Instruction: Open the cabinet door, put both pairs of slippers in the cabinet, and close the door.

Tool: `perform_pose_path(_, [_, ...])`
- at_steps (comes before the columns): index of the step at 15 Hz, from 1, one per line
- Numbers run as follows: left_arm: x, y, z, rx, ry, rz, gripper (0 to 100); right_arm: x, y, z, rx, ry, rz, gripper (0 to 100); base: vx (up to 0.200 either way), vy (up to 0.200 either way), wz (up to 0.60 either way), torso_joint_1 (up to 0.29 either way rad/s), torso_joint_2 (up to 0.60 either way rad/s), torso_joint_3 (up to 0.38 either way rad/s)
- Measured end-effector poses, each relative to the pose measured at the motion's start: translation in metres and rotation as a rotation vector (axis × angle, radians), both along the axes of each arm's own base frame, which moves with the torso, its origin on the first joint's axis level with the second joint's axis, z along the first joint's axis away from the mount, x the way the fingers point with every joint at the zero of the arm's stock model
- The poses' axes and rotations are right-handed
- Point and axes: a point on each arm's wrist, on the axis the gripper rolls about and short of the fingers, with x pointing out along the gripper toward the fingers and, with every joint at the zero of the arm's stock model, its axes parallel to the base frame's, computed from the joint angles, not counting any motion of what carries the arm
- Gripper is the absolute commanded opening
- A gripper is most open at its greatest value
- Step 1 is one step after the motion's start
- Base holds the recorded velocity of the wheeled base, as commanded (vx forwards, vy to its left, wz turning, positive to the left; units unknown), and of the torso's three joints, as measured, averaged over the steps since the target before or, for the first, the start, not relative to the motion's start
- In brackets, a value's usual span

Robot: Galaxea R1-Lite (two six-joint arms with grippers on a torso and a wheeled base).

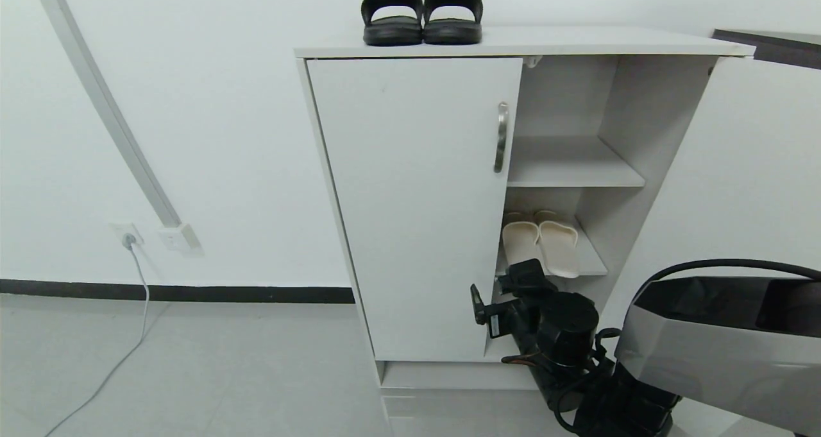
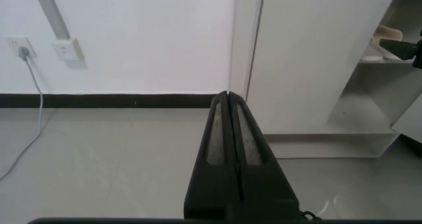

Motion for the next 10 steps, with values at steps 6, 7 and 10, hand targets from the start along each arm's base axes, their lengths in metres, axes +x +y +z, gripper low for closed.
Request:
perform_pose_path(6, [0.0000, 0.0000, 0.0000, -0.001, 0.000, 0.001, 0, -0.0030, -0.0014, -0.0041, -0.020, 0.024, 0.034, 100, 0.000, 0.100, 0.00, 0.000, 0.00, 0.000])
perform_pose_path(7, [0.0000, 0.0000, 0.0000, -0.003, 0.000, 0.002, 0, -0.0034, -0.0012, -0.0043, -0.020, 0.024, 0.036, 100, 0.000, 0.000, 0.00, 0.000, 0.00, 0.000])
perform_pose_path(10, [0.0000, 0.0000, 0.0000, -0.002, 0.000, 0.001, 0, -0.0031, -0.0025, -0.0045, -0.017, 0.022, 0.033, 100, 0.000, 0.000, 0.00, 0.000, 0.00, 0.000])
